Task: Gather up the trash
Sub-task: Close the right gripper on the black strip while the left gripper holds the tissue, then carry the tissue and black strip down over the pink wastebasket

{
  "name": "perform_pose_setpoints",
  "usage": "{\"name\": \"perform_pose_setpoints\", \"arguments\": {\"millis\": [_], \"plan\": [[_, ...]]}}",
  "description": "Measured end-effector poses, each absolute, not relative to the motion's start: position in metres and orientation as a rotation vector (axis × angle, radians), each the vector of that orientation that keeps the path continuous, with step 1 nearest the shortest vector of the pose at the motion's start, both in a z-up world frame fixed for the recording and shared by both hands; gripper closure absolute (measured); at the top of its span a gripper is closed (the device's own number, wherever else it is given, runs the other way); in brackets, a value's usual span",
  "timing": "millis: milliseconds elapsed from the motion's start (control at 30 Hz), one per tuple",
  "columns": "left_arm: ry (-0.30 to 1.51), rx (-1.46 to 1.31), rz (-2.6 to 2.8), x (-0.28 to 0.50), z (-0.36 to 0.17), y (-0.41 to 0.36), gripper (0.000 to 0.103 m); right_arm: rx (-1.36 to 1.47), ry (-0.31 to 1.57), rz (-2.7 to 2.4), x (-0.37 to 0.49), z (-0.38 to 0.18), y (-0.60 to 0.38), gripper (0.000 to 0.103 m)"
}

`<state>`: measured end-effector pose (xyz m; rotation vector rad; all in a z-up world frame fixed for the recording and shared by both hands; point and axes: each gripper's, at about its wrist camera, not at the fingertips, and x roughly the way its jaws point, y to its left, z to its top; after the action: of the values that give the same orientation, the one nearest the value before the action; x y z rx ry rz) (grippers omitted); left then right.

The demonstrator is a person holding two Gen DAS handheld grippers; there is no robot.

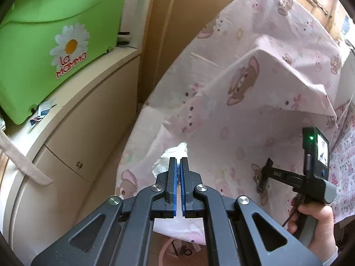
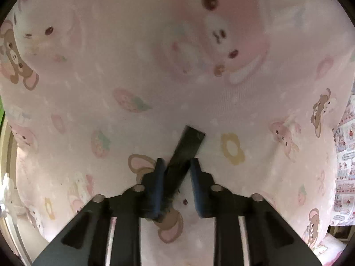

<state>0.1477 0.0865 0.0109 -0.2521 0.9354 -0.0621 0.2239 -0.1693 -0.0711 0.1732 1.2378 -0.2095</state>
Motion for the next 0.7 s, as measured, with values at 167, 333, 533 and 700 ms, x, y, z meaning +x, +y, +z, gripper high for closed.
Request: {"name": "perform_pose_setpoints", "arguments": {"millis": [167,333,533,700], "plan": [[0.943,-0.263,-0.054,0.147,0.01,0.092,0.101,0.197,1.198,-0.098,0.212,-0.057,-0.182,0.102],[0.937,-0.233,-0.062,0.142,0.01,0.088,0.101,0.114,1.185,0.035,0.191,-0.04,-0.179,0.102],[0.944,-0.2,-0.063,0.138,0.006,0.082,0.101,0.064,1.209,0.002,0.174,-0.045,-0.183,0.092],[0.957,-0.195,-0.057,0.139,0.002,0.079,0.101,0.251,1.257,0.006,0.191,-0.057,-0.208,0.038]]}}
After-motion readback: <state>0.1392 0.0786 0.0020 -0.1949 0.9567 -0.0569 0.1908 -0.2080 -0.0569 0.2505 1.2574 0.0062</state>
